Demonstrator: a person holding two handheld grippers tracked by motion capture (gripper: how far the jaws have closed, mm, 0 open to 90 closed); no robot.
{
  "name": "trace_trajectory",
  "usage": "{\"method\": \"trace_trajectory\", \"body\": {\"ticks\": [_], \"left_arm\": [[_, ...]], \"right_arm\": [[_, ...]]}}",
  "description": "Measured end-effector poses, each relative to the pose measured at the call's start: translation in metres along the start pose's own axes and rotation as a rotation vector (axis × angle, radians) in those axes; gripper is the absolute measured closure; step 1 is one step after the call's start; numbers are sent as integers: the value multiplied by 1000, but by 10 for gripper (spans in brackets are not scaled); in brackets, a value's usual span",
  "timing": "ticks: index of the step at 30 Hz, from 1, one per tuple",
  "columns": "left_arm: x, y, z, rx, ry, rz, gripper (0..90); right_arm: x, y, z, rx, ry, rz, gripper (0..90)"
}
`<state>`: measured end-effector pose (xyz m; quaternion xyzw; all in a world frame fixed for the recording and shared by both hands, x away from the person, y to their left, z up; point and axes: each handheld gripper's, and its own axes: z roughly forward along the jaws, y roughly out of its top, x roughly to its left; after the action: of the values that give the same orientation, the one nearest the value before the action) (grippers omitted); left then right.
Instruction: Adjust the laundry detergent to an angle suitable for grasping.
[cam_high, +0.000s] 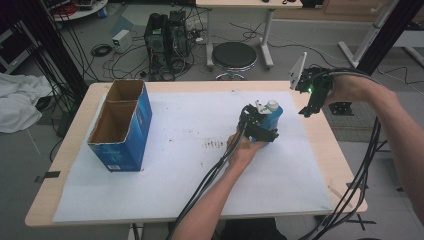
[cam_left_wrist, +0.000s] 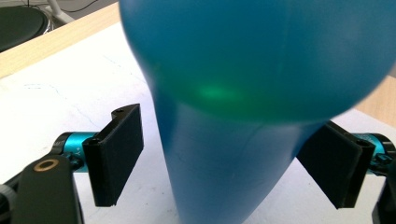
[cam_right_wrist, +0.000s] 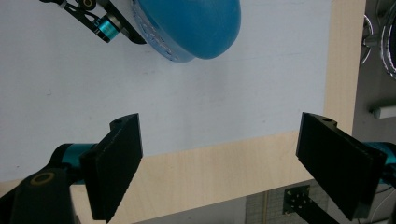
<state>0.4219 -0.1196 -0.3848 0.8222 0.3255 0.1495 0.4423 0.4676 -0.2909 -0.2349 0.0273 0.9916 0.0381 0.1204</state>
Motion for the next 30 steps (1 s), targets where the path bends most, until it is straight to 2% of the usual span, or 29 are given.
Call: {"method": "trace_trajectory", "body": {"ticks": [1, 2, 3, 6, 7, 8, 9, 10, 12, 13, 15, 19, 20, 21, 22, 30], "left_arm": [[0, 0, 0, 3, -1, -8, 184], [2, -1, 0, 15, -4, 11, 184], [3, 0, 0, 23, -12, 17, 207], [0, -1, 2, -3, -19, -10, 214], [0, -1, 1, 6, -14, -3, 215], [0, -1, 2, 1, -15, -3, 214], [1, -1, 2, 7, -18, 0, 215], [1, -1, 2, 6, -18, -1, 215], [1, -1, 1, 5, -19, 0, 229], [0, -1, 2, -12, -18, -16, 240], [0, -1, 2, -7, -18, 2, 241], [0, 0, 1, -3, -14, -3, 241], [-1, -1, 2, -20, -17, -14, 248], [0, 0, 1, -5, -21, -1, 264], [-1, 0, 2, -21, -18, -7, 268], [-1, 1, 1, -24, -25, -13, 297]], "right_arm": [[-2, 0, 0, 14, 2, -40, 137], [-1, 0, 0, 13, 1, -24, 137], [-1, 0, 0, 17, 0, -36, 137], [-2, 1, 1, 10, 3, -35, 137], [1, 1, 1, 0, 3, 0, 137], [-2, 1, 0, 11, 2, -35, 137], [0, 1, 1, 1, 4, -9, 137], [-2, 0, 1, 11, 3, -41, 137], [-1, 0, 1, 14, 3, -32, 137], [-1, 0, 1, 16, 3, -33, 137], [-1, 0, 2, 14, 2, -22, 137], [-1, -1, 1, 20, 3, -27, 137], [-1, -1, 2, 21, 3, -27, 137], [-1, -1, 1, 30, -2, -32, 137], [-1, -2, 1, 31, -2, -29, 137], [0, -2, 2, 34, -1, -26, 137]]}}
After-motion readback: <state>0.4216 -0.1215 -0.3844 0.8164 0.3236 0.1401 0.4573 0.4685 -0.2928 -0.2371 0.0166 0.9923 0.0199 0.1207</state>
